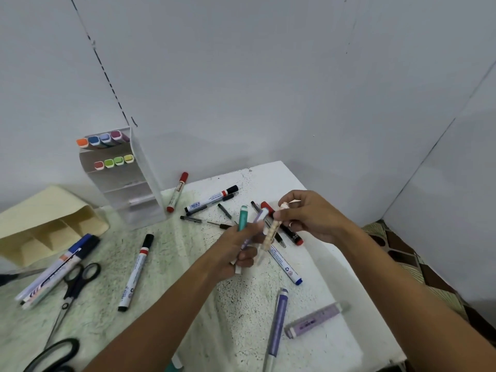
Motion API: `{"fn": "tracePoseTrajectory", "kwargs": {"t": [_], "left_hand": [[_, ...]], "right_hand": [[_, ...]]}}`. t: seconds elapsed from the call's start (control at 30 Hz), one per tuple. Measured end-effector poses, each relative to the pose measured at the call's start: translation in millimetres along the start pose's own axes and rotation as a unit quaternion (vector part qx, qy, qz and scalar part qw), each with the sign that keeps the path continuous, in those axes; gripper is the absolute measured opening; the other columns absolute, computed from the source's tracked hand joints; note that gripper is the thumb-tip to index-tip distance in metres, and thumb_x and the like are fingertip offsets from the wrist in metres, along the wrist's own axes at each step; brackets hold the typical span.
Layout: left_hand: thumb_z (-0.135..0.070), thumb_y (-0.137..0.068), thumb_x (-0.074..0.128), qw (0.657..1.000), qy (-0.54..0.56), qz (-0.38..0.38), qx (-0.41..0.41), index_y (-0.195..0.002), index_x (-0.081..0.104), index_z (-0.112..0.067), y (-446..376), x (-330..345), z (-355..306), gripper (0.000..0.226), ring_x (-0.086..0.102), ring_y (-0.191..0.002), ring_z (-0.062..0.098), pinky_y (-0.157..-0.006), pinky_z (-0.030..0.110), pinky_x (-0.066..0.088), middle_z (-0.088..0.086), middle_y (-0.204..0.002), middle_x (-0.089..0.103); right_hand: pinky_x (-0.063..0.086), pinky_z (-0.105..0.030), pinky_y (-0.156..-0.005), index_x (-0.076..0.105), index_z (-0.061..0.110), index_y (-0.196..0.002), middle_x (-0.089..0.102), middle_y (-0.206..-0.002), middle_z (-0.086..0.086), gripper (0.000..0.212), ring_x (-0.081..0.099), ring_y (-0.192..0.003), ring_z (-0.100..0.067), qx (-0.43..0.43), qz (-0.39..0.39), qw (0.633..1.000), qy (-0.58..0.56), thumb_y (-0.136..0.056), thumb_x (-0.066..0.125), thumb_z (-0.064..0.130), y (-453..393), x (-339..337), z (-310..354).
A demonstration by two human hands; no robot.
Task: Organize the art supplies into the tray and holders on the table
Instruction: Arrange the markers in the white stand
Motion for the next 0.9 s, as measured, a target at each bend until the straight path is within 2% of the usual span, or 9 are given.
{"fn": "tracePoseTrajectory", "kwargs": {"t": [0.1, 0.27, 0.37, 0.43, 0.6, 0.67, 0.8, 0.9], "left_hand": [[-0.023, -0.078, 0.075, 0.999, -0.036, 0.001, 0.016, -0.093, 0.056, -0.006, 2.8, 2.8, 3.9, 0.029, 0.032, -0.036, 0.004, -0.034, 0.016, 0.031, 0.011, -0.082, 0.069], [-0.022, -0.075, 0.074, 0.997, -0.062, -0.033, 0.035, -0.092, 0.058, -0.004, 8.8, 2.7, 7.5, 0.029, 0.036, -0.036, 0.008, -0.033, 0.017, 0.032, 0.012, -0.075, 0.068], [-0.025, -0.075, 0.072, 0.996, -0.06, -0.051, 0.049, -0.099, 0.061, 0.0, 14.0, 3.0, 9.1, 0.036, 0.048, -0.044, 0.011, -0.034, 0.019, 0.037, 0.011, -0.073, 0.067], [-0.024, -0.078, 0.071, 0.995, -0.052, -0.06, 0.053, -0.098, 0.066, -0.001, 18.7, 0.6, 10.8, 0.031, 0.057, -0.053, 0.014, -0.04, 0.022, 0.044, 0.011, -0.073, 0.067], [-0.02, -0.083, 0.067, 0.995, -0.012, -0.082, 0.061, -0.104, 0.063, 0.0, 35.3, -5.7, 16.9, 0.029, 0.069, -0.066, 0.024, -0.053, 0.032, 0.057, 0.015, -0.08, 0.069], [-0.017, -0.085, 0.066, 0.994, 0.005, -0.087, 0.064, -0.11, 0.059, 0.001, 41.1, -6.6, 20.3, 0.031, 0.068, -0.065, 0.025, -0.054, 0.033, 0.057, 0.018, -0.086, 0.07], [-0.01, -0.088, 0.061, 0.994, 0.036, -0.09, 0.058, -0.116, 0.054, 0.003, 48.9, -6.9, 28.2, 0.032, 0.067, -0.065, 0.027, -0.054, 0.033, 0.055, 0.022, -0.095, 0.07], [-0.013, -0.086, 0.063, 0.995, 0.027, -0.081, 0.047, -0.114, 0.056, 0.001, 53.1, -8.1, 35.0, 0.032, 0.067, -0.065, 0.026, -0.054, 0.033, 0.055, 0.021, -0.096, 0.07]], "right_hand": [[0.043, -0.02, -0.045, 0.058, 0.004, -0.088, 0.063, -0.058, -0.003, 0.024, 0.054, -0.048, -0.012, -0.031, -0.037, 0.999, -0.002, -0.076, 0.078, -0.001, 0.6, 5.3, -0.1], [0.054, -0.022, -0.055, 0.066, 0.0, -0.095, 0.068, -0.07, -0.01, 0.019, 0.065, -0.059, -0.016, -0.032, -0.045, 0.998, -0.017, -0.08, 0.076, 0.004, 3.8, 11.9, -3.6], [0.054, -0.024, -0.054, 0.067, 0.005, -0.097, 0.068, -0.068, -0.008, 0.016, 0.064, -0.058, -0.016, -0.027, -0.046, 0.998, -0.015, -0.084, 0.074, 0.009, 5.0, 13.4, -4.8], [0.052, -0.024, -0.051, 0.065, 0.005, -0.099, 0.068, -0.066, -0.006, 0.014, 0.063, -0.055, -0.016, -0.021, -0.037, 0.999, -0.009, -0.087, 0.071, 0.01, 6.3, 13.8, -6.2], [0.047, -0.022, -0.048, 0.065, 0.005, -0.093, 0.068, -0.067, -0.008, 0.003, 0.061, -0.053, -0.014, -0.009, 0.001, 0.991, 0.13, -0.092, 0.063, 0.007, 13.6, 14.4, -16.0], [0.047, -0.02, -0.051, 0.065, 0.006, -0.09, 0.069, -0.071, 0.001, 0.005, 0.064, -0.06, -0.01, -0.017, 0.058, 0.973, 0.224, -0.091, 0.061, 0.004, 20.4, 14.9, -18.7], [0.045, -0.018, -0.059, 0.069, 0.006, -0.088, 0.068, -0.076, 0.007, 0.006, 0.06, -0.068, -0.005, 0.025, 0.242, 0.882, 0.404, -0.083, 0.072, 0.009, 42.1, 22.2, -21.0], [0.04, -0.017, -0.065, 0.07, 0.019, -0.086, 0.063, -0.076, 0.014, 0.017, 0.055, -0.071, -0.002, 0.077, 0.262, 0.821, 0.502, -0.075, 0.082, 0.02, 60.5, 26.9, -31.2]]}}
Point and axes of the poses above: each hand's wrist, its own y-axis away from the middle knuckle, its own x-axis out of the palm, z = x × y, the point moved 1 cm from there along -y, towards the middle knuckle
